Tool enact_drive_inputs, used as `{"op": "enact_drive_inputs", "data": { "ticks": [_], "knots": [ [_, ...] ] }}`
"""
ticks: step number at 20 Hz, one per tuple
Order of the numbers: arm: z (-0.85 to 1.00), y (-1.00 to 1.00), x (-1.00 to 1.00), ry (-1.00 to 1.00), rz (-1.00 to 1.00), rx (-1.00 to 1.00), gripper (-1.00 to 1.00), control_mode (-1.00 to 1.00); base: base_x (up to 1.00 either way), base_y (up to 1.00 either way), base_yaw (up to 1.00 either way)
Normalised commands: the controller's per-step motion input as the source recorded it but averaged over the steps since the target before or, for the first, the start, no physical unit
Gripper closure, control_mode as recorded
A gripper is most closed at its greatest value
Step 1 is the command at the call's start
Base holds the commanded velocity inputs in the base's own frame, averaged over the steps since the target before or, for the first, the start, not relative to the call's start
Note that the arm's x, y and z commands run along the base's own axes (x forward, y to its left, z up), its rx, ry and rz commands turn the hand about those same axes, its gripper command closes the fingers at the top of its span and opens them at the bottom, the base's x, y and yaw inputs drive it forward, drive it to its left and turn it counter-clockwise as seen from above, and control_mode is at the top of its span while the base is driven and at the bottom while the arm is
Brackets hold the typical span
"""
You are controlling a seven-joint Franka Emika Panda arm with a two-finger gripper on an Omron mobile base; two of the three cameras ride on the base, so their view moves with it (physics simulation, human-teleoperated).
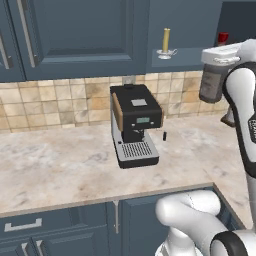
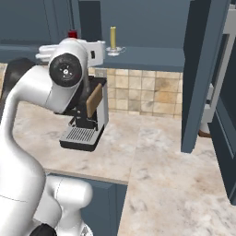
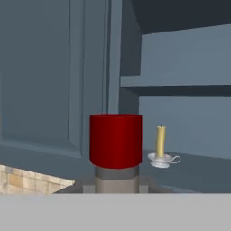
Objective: Get the candle and the liquor from the cabinet and move them to the dining counter.
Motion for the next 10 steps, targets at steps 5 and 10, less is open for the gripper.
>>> {"op": "enact_drive_inputs", "data": {
  "ticks": [5,10],
  "knots": [
    [-0.15,0.60,-0.76,0.03,0.15,-0.01,1.00,-1.00,0.00,0.00,0.00],
    [-0.19,0.67,-0.58,0.03,0.14,-0.01,1.00,-1.00,0.00,0.00,0.00]
  ]
}}
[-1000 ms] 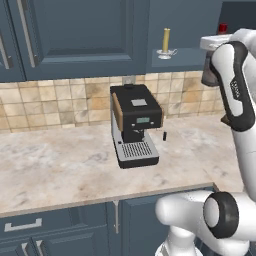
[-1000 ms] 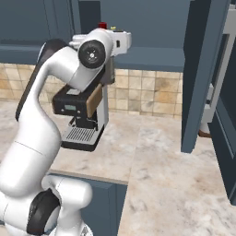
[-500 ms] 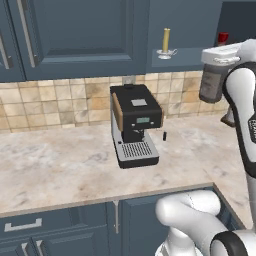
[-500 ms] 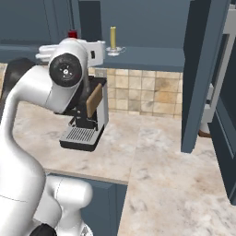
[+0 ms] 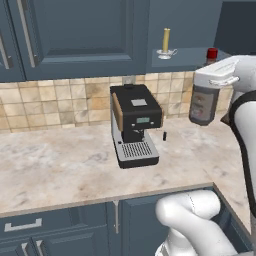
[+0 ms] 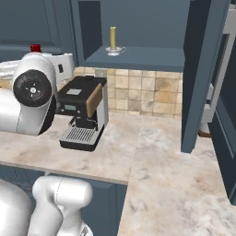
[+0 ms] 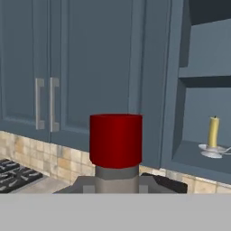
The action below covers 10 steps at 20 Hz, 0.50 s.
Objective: Get the candle and the liquor from the cabinet and move them to the dining counter.
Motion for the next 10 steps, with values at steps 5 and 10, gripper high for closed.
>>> {"op": "enact_drive_inputs", "data": {
  "ticks": [5,10],
  "knots": [
    [-0.18,0.33,-0.18,0.05,0.02,-0.01,1.00,-1.00,0.00,0.00,0.00],
    [-0.17,0.22,-0.02,0.00,0.03,0.00,1.00,-1.00,0.00,0.00,0.00]
  ]
}}
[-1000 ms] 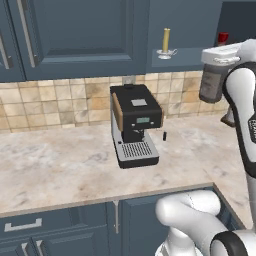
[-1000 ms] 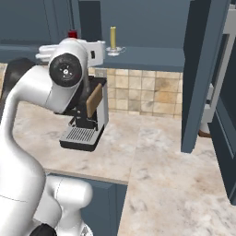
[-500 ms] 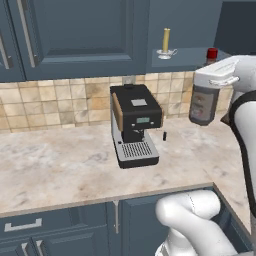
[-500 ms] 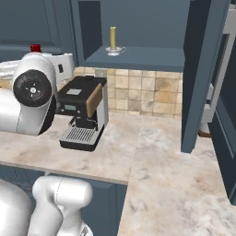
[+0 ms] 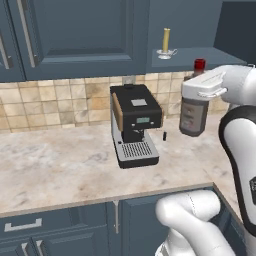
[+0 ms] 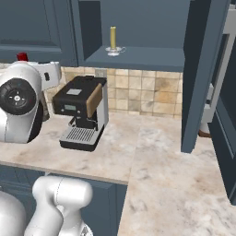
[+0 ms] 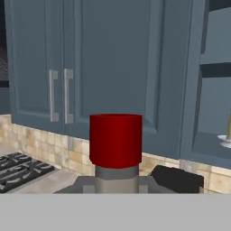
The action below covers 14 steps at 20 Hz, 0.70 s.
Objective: Get the candle and the liquor from the cabinet and move them to the dining counter.
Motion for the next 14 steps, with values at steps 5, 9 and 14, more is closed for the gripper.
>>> {"op": "enact_drive_inputs", "data": {
  "ticks": [5,9,14],
  "knots": [
    [-0.13,0.11,-0.02,0.00,0.02,0.00,1.00,1.00,-0.10,0.31,0.09],
    [0.00,0.00,0.00,0.00,0.00,0.00,1.00,1.00,-0.33,0.74,0.29],
    [0.00,0.00,0.00,0.00,0.00,0.00,1.00,1.00,-0.14,0.96,0.39]
  ]
}}
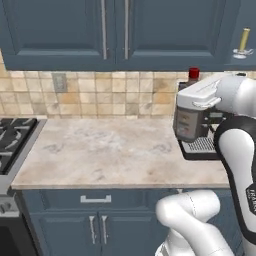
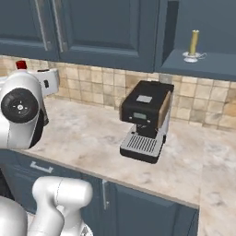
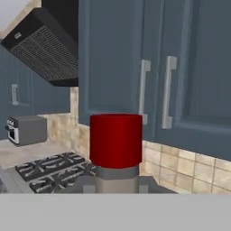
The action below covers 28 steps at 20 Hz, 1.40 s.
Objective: Get the candle and the liquor from the cabinet and move them to the dining counter.
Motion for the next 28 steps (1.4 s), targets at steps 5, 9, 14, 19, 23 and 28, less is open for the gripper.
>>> {"op": "enact_drive_inputs", "data": {
  "ticks": [5,9,14,19,23,28],
  "knots": [
    [0.00,0.00,0.00,0.00,0.00,0.00,1.00,1.00,-0.08,0.86,0.47],
    [0.00,0.00,0.00,0.00,0.00,0.00,1.00,1.00,-0.04,0.84,0.48],
    [0.00,0.00,0.00,0.00,0.00,0.00,1.00,1.00,-0.08,0.82,0.49],
    [0.00,0.00,0.00,0.00,0.00,0.00,1.00,1.00,-0.09,0.86,0.48],
    [0.00,0.00,0.00,0.00,0.00,0.00,1.00,1.00,-0.11,0.86,0.49],
    [0.00,0.00,0.00,0.00,0.00,0.00,1.00,1.00,-0.07,0.80,0.49]
  ]
}}
